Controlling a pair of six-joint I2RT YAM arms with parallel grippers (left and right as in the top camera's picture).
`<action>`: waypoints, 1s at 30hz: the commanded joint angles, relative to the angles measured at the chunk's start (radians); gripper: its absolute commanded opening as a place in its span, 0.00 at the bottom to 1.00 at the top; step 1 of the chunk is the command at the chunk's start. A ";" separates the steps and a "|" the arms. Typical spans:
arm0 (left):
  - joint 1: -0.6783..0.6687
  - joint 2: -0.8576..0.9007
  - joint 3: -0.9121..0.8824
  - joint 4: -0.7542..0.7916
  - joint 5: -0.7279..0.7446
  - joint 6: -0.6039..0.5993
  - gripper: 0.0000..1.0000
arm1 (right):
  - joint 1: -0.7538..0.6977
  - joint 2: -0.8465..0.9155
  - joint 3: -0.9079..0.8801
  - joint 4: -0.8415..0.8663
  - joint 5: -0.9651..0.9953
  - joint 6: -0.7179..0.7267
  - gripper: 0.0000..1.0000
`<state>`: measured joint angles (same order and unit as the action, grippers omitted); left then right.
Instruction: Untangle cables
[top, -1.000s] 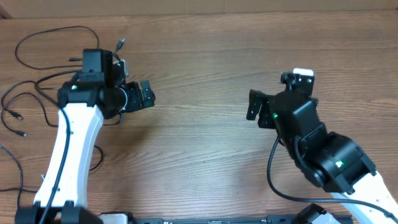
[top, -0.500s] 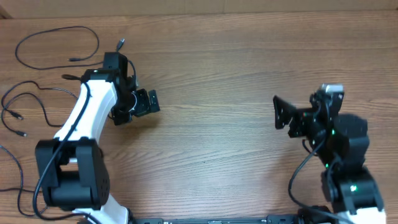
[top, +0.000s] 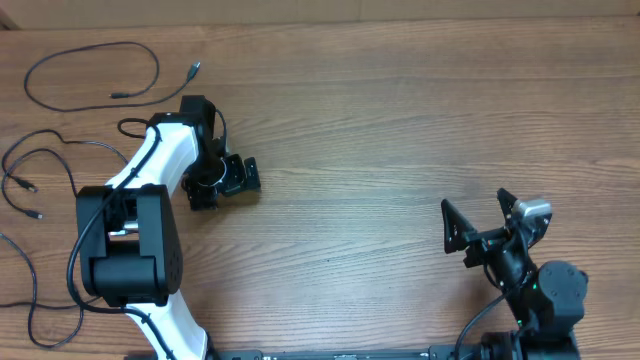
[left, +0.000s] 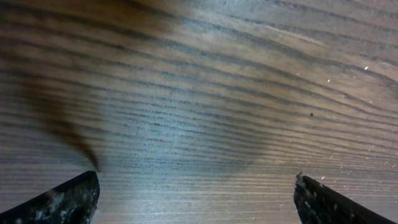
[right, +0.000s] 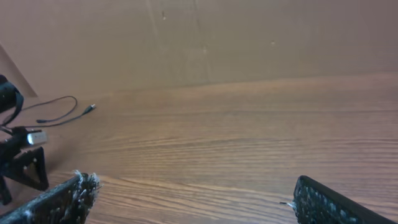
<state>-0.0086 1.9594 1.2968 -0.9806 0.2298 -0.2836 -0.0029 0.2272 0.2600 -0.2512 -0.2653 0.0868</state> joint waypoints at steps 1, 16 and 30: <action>0.002 0.015 0.008 0.018 -0.005 0.018 1.00 | -0.028 -0.096 -0.080 0.038 -0.006 -0.013 1.00; 0.002 0.015 0.008 0.108 -0.005 0.018 0.99 | -0.039 -0.224 -0.252 0.187 0.039 -0.032 1.00; 0.002 0.015 0.008 0.108 -0.005 0.018 1.00 | -0.039 -0.224 -0.252 0.183 0.070 -0.032 1.00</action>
<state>-0.0086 1.9640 1.2968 -0.8742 0.2298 -0.2836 -0.0330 0.0143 0.0181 -0.0704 -0.2180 0.0597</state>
